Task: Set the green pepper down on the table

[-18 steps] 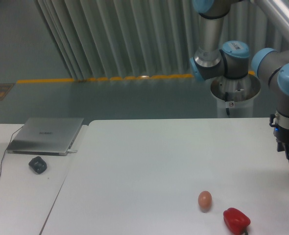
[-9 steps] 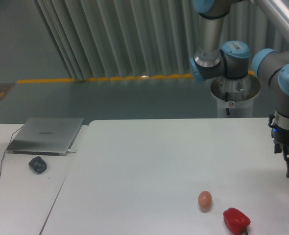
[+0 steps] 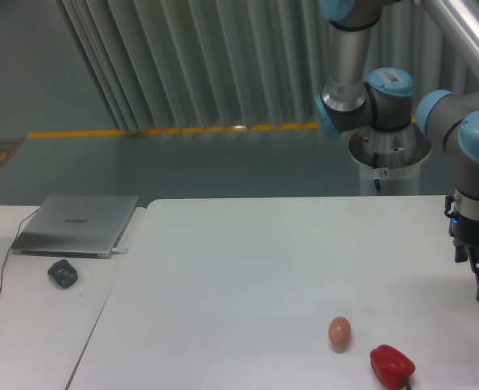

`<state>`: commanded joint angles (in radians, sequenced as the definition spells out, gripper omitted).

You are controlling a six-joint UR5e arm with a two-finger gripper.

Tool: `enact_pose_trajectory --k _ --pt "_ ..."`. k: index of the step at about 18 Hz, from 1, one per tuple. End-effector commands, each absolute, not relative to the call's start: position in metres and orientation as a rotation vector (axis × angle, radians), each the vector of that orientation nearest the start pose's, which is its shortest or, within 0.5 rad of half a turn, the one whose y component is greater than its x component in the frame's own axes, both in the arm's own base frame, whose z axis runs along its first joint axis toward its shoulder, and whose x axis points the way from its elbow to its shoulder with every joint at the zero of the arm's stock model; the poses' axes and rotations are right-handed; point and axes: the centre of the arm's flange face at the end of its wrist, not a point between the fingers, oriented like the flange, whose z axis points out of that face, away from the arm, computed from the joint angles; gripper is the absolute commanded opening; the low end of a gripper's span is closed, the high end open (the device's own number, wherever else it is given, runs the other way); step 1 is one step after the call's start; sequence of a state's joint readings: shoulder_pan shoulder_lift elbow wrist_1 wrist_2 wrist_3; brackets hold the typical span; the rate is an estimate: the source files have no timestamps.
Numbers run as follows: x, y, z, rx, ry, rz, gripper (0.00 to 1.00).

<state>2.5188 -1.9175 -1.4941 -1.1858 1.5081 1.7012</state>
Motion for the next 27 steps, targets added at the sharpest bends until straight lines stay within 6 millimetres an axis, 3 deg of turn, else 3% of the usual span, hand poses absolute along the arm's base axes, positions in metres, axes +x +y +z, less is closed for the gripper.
enact_pose_trajectory --k 9,14,21,27 --pt "-0.454 0.464 0.382 -2.846 1.121 0.194 1.0" --pt "-0.465 0.45 0.385 -2.773 1.563 0.217 1.0" --pt "-0.486 0.431 0.384 -2.57 2.038 0.196 1.0" --pt "-0.502 0.418 0.381 -2.484 2.2 0.171 1.0"
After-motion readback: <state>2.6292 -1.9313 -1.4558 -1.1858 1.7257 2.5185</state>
